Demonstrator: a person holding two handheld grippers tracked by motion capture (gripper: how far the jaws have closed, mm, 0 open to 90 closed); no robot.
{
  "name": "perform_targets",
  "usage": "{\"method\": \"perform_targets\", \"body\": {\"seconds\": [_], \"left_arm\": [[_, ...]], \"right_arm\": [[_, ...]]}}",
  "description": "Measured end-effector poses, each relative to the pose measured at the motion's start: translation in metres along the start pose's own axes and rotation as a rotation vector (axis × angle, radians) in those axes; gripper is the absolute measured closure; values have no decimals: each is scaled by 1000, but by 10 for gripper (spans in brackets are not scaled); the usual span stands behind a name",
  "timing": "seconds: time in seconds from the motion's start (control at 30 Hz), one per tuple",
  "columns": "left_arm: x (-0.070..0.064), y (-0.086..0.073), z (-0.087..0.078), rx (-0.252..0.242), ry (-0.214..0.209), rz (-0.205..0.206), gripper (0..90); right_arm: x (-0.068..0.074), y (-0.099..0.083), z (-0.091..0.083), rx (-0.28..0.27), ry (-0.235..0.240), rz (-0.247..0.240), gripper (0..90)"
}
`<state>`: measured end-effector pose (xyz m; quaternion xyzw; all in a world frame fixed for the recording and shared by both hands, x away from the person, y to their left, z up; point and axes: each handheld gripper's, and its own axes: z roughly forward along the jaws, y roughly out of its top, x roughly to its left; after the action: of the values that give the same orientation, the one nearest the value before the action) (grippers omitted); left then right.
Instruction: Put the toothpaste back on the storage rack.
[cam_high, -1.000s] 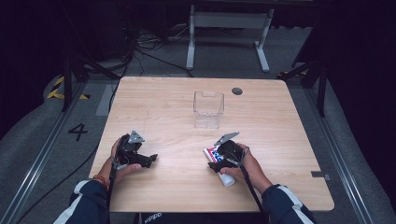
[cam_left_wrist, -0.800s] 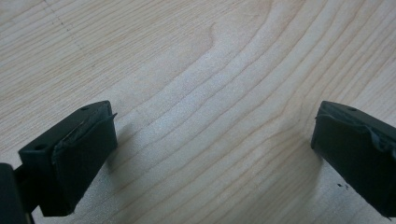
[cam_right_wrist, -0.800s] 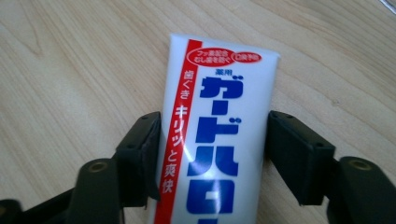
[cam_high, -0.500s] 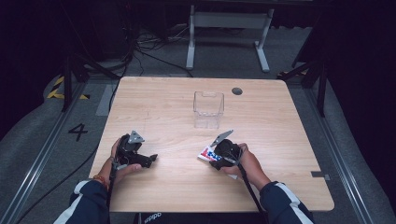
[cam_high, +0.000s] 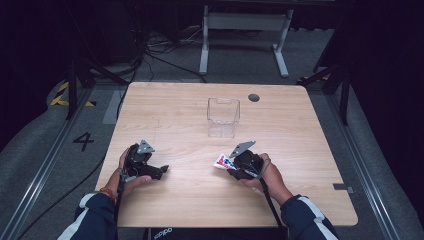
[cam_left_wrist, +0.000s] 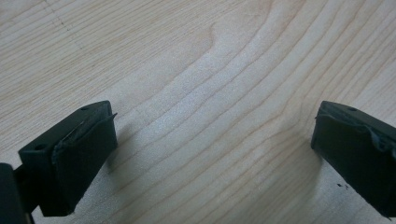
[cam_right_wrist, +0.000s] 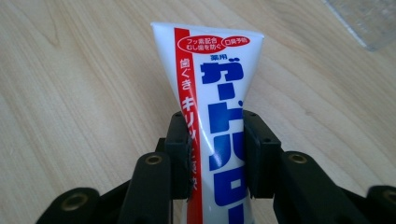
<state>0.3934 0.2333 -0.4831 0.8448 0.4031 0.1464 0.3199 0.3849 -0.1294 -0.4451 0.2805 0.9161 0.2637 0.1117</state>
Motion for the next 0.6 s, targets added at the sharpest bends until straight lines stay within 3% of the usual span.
{"method": "perform_targets", "body": {"seconds": [0.3, 0.6], "left_arm": [[0, 0, 0, 1, 0, 0, 7], [0, 0, 0, -1, 1, 0, 7]], "right_arm": [[-14, -6, -18, -94, -12, 49, 690], [-28, -11, -43, -233, -46, 81, 696]]}}
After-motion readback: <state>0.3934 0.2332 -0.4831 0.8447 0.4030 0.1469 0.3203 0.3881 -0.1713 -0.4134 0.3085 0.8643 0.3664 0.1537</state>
